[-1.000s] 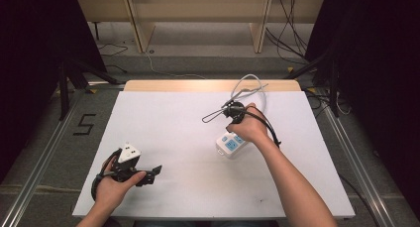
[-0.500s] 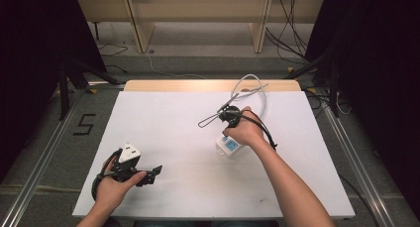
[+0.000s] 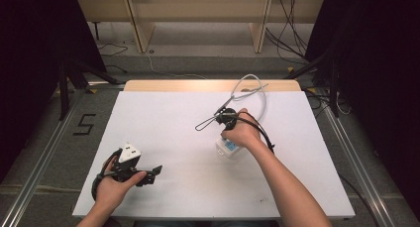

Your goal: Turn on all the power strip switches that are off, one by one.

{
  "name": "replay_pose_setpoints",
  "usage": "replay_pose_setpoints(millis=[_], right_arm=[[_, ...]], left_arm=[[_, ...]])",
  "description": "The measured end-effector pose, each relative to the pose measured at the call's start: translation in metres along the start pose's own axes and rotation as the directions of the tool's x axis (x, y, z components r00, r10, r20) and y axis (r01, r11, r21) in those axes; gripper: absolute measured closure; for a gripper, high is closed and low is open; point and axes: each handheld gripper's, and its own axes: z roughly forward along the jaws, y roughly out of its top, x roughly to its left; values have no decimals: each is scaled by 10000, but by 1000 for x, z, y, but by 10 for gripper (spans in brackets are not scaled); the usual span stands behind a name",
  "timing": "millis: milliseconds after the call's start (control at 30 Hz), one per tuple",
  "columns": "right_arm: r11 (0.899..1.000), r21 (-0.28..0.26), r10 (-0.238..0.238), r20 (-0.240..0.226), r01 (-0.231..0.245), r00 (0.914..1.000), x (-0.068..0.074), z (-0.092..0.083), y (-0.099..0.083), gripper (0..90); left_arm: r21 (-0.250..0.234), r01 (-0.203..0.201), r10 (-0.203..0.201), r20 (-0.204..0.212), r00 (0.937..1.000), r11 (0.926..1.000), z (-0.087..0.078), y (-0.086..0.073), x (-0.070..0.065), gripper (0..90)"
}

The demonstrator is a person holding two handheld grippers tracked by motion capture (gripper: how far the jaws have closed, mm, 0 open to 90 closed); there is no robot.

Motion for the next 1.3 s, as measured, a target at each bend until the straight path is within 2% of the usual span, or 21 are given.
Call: replay_pose_setpoints(millis=[200, 933, 1300], right_arm=[[9999, 36, -121, 154, 120, 9998, 3, 1, 2, 900], [9996, 172, -206, 152, 203, 9997, 3, 3, 2, 900], [9999, 165, 14, 40, -15, 10000, 1, 4, 2, 900]], left_arm=[[-35, 32, -32, -6, 10000, 10000, 0, 0, 0, 88], [-28, -31, 31, -18, 10000, 10000, 0, 0, -1, 91], [-48, -57, 57, -11, 10000, 10000, 0, 0, -2, 92]])
